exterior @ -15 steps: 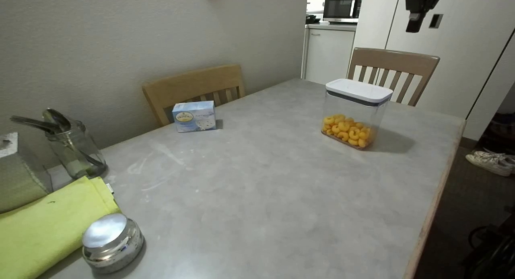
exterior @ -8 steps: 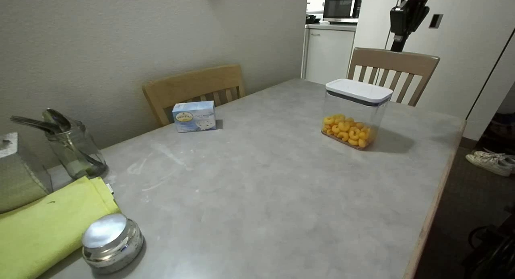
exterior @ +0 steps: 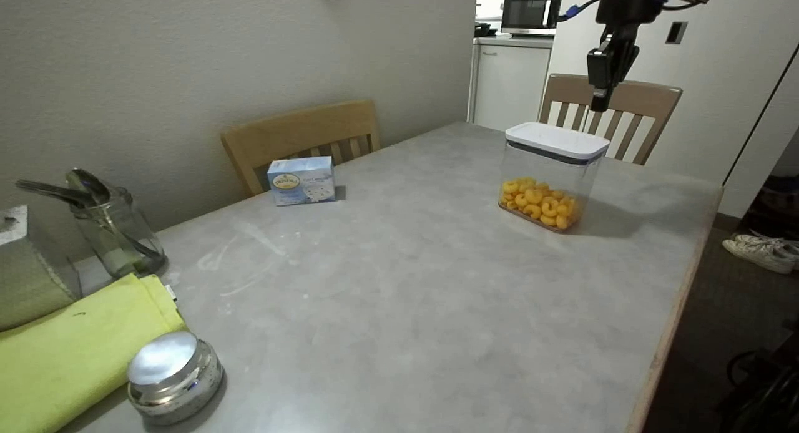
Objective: Press the button atop the lid and then put the lid on the table
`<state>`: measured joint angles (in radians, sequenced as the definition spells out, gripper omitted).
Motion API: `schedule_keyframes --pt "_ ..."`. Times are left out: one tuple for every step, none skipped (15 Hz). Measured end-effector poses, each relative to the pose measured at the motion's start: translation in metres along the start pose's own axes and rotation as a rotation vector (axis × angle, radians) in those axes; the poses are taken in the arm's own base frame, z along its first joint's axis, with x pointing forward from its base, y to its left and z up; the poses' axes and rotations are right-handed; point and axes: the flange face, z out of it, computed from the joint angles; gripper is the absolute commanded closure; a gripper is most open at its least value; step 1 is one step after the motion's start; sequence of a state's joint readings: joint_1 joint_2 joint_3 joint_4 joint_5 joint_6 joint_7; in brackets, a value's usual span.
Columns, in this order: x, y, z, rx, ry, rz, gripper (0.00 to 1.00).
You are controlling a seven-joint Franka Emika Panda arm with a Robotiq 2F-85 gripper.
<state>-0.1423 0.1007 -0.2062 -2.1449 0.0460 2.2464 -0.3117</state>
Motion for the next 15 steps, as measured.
schedule_keyframes --pt "0.002 -0.001 0.000 0.000 0.002 -0.003 0.99" --pt "0.004 -0.001 -0.001 -0.001 0.004 -0.004 0.99" --pt "0.005 -0.001 -0.002 -0.002 0.006 -0.005 0.99" --pt "0.005 -0.001 -0.002 -0.002 0.006 -0.005 0.99" --pt "0.005 -0.001 -0.002 -0.002 0.007 -0.005 1.00" --pt "0.005 -0.001 -0.002 -0.002 0.007 -0.005 1.00" --pt "0.005 -0.001 -0.002 -0.002 0.007 -0.005 1.00" --pt "0.005 -0.001 -0.002 -0.002 0.006 -0.004 1.00" --pt "0.005 -0.002 -0.002 -0.002 0.007 -0.005 1.00" --pt "0.006 -0.004 -0.002 -0.002 0.009 -0.008 1.00" --pt "0.008 -0.006 -0.002 -0.002 0.013 -0.011 1.00" --pt "0.009 -0.010 -0.001 -0.001 0.018 -0.015 1.00" --pt "0.012 -0.014 -0.001 -0.002 0.028 -0.021 1.00" --pt "0.016 -0.018 0.000 -0.004 0.039 -0.028 1.00" --pt "0.020 -0.021 0.001 -0.008 0.049 -0.035 1.00"
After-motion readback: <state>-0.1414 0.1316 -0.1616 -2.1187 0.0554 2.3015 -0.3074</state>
